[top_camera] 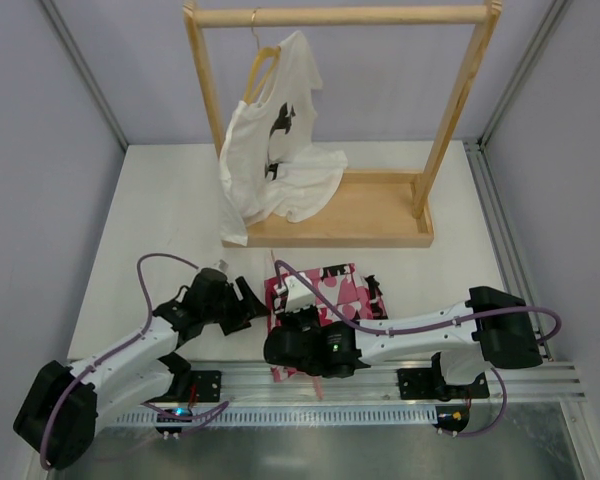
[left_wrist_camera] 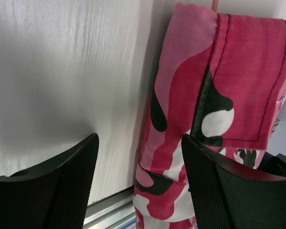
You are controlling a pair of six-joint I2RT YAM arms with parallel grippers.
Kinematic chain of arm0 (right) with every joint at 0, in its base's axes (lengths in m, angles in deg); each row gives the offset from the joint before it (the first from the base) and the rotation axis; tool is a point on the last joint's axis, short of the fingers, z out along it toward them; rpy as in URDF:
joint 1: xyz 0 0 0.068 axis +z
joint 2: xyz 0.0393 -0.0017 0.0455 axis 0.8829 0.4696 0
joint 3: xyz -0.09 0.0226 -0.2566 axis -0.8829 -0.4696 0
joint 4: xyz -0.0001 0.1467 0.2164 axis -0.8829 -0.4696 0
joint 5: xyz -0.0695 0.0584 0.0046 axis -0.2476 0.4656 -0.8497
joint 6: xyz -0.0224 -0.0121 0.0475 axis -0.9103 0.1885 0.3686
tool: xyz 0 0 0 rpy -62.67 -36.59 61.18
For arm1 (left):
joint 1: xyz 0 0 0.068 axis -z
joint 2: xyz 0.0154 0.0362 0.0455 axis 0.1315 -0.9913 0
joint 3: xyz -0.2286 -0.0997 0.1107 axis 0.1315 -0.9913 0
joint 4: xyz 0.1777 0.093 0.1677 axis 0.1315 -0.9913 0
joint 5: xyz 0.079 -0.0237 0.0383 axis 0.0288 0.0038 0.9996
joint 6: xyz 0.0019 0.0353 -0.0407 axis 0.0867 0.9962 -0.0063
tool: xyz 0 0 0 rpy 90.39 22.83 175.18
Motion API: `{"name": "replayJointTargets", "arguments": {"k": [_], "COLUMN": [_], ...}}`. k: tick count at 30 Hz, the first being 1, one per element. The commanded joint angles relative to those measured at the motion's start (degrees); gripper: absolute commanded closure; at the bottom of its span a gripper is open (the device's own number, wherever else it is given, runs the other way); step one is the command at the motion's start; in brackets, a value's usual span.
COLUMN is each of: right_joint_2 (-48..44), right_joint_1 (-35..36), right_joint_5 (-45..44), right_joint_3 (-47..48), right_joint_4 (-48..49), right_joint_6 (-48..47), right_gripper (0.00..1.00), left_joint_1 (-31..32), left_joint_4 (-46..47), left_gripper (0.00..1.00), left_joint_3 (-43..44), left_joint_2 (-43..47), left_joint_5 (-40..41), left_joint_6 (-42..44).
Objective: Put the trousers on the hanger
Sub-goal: Hang the hanger with trousers onto the clothesline
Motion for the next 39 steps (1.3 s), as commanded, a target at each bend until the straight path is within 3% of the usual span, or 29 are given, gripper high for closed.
{"name": "replayJointTargets", "arguments": {"k": [1,4,8,14,20,21,23,24,26,32,39], "right_joint_2": [-2.8,-3.3,-4.3,-5.3,-5.5,-5.8,-6.7,-7.2,-8.3,-11.9,-18.0], "right_joint_1": [-0.6,-0.7,-0.7,-0.8,-0.7,-0.8,-0.8,-0.8,-0.9,-1.3,-1.9], "right_joint_5": [-2.6,-2.2,-2.3,-2.6,-2.4,-2.4,-2.6,-2.8,-2.7,-3.2,-6.3], "right_joint_3": [-0.3,-1.7,-2.6,-3.7,-3.9,-4.1,-4.8,-5.0,-5.7,-5.4,-1.0], "right_joint_4": [2.5,3.8,4.5,5.5,5.7,5.7,5.9,6.0,6.3,7.0,6.8], "right_joint_6": [3.0,3.0,3.2,3.0,3.0,3.0,2.8,2.8,2.3,-0.8,-9.2], "right_gripper": [0.96,0.96,0.96,0.96,0.96,0.96,0.96,0.96,0.96,0.96,0.96], "left_joint_1": [1.1,1.1,1.3,1.8,2.8,3.3,3.8,4.5,5.9,10.0,14.4], "left_joint_4": [5.6,7.4,16.8,16.1,26.4,28.6,30.9,30.7,28.8,22.3,24.5], "left_gripper": [0.29,0.26,0.25,0.29,0.49,0.64,0.78,0.9,1.0,1.0,1.0], "left_joint_3": [2.0,0.1,-2.8,-1.4,-2.3,-2.2,-1.2,0.7,2.8,13.0,23.4], "left_joint_2": [-4.2,-4.3,-2.0,-6.3,-11.5,-11.7,-11.7,-11.3,-10.2,-8.8,-15.1], "left_joint_5": [1.4,1.9,0.5,-0.1,-3.1,-3.9,-4.4,-4.0,-3.0,0.5,0.6], "left_joint_6": [0.6,-0.2,-2.5,-2.9,-5.5,-6.0,-6.9,-7.0,-7.3,-8.6,-14.5]}}
